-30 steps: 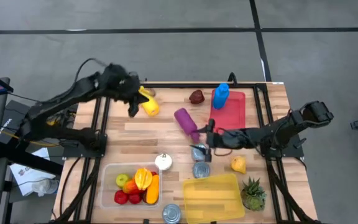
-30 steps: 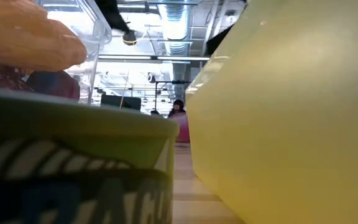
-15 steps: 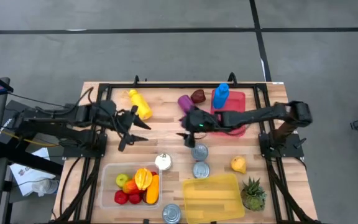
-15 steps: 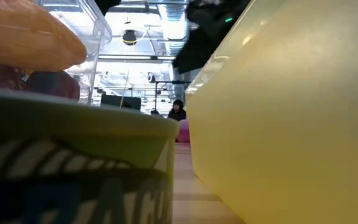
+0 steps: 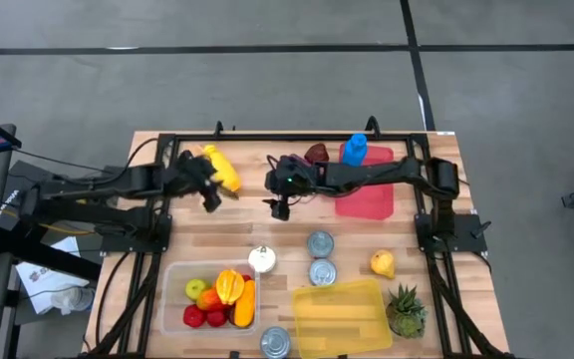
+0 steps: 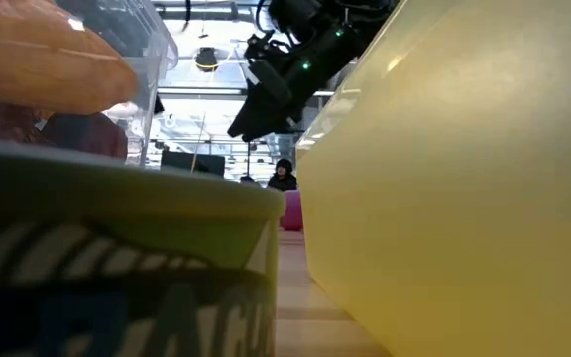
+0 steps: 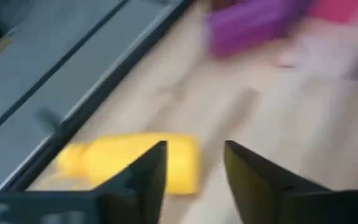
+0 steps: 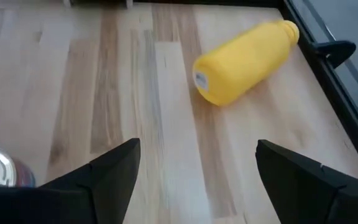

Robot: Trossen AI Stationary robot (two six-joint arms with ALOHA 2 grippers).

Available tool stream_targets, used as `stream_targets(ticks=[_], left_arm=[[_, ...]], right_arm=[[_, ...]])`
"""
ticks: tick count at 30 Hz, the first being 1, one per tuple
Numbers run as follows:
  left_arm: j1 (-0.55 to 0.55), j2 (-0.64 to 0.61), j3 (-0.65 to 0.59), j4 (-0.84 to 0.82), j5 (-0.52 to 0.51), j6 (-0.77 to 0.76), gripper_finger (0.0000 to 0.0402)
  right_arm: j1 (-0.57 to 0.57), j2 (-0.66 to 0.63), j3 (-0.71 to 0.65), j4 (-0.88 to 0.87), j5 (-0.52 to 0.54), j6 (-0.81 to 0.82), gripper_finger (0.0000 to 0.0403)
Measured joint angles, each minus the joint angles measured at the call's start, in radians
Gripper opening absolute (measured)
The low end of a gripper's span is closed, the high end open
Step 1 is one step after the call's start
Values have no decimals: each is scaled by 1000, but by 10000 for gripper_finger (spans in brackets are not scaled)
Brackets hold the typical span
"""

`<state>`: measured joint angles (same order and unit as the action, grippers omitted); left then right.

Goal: Pick & Place Food Item
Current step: Put the yellow water bottle into the red bin

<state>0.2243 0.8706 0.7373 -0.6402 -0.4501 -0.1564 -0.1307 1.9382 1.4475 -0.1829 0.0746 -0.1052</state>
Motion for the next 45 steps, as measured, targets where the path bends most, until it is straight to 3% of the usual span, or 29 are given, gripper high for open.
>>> stream_targets(ticks=[4, 6, 8, 11, 17, 28, 34, 40, 45], left_arm=[[153, 86, 2, 12, 8, -3, 73], [221, 146, 2, 36, 69, 15, 28], [276, 210, 2, 56, 135, 26, 10], [330, 309, 3, 107, 189, 46, 3], [414, 467, 55, 82, 190, 47, 0], [508, 680, 201, 119, 62, 56, 0], [488, 788, 284, 76, 78, 65, 0], [402, 782, 328, 16, 199, 103, 0], [337, 705, 333, 16, 213, 99, 0]], right_arm=[[14, -15, -1, -4, 2, 0, 306], [30, -19, 1, -1, 3, -3, 306], [48, -24, -1, -22, 2, -4, 306], [82, -32, -1, -25, 3, -14, 306], [149, -78, -3, -86, 43, -36, 306], [239, -257, -173, -37, 200, -43, 306], [255, -324, -250, -37, 227, -10, 306], [261, -358, -287, -9, 241, 0, 306], [261, -368, -292, -21, 241, -34, 306]])
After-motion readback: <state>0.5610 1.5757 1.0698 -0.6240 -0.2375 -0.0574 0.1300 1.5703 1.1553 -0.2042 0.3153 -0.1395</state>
